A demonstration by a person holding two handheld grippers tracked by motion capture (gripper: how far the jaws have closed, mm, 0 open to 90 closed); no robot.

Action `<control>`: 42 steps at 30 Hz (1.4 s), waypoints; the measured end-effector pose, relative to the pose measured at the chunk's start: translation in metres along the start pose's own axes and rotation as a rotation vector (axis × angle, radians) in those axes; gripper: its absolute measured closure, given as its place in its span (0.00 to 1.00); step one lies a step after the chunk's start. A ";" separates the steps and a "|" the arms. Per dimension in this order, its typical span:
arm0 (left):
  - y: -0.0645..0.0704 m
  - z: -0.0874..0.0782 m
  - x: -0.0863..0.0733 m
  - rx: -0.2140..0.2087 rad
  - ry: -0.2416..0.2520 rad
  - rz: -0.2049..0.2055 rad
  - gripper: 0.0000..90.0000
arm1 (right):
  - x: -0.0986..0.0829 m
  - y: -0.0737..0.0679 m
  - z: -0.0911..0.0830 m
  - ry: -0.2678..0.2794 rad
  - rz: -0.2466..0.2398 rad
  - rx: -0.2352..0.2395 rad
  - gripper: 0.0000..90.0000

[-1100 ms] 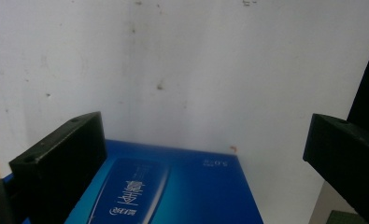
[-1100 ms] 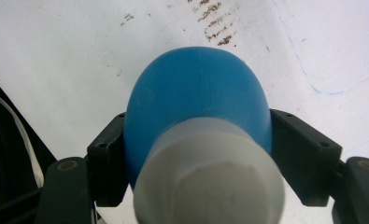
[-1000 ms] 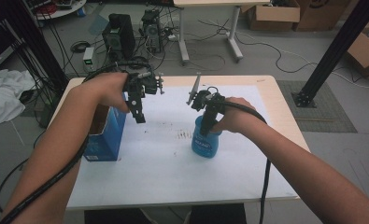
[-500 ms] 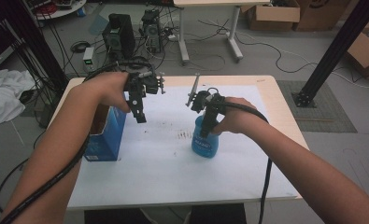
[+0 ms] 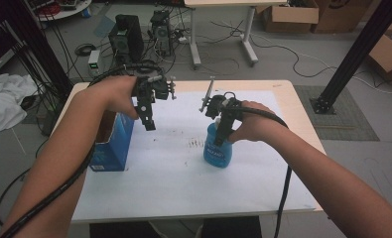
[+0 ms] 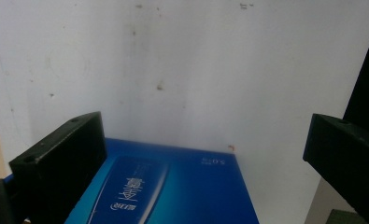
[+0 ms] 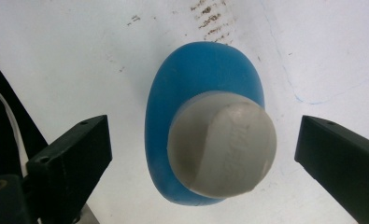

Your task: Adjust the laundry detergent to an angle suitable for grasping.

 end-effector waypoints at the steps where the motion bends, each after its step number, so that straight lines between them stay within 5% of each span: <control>1: 0.000 0.000 0.000 -0.001 0.001 -0.002 0.00 | 0.000 0.000 0.000 0.000 -0.001 -0.005 0.04; 23: -0.003 0.002 0.002 -0.010 -0.005 0.005 0.00 | -0.013 0.004 -0.028 0.049 -0.101 0.022 0.00; 32: -0.004 0.002 0.004 -0.011 -0.001 0.007 0.00 | -0.025 -0.001 -0.054 0.028 -0.223 0.031 0.00; 42: -0.003 0.002 0.004 -0.012 -0.002 0.009 0.00 | -0.039 -0.011 -0.074 0.018 -0.295 0.054 0.00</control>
Point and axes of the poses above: each handheld gripper's, and its own axes: z roughly forward along the jaws, x roughly out of its top, y roughly to its right, the point moved 1 cm from there along z, roughly forward along the jaws
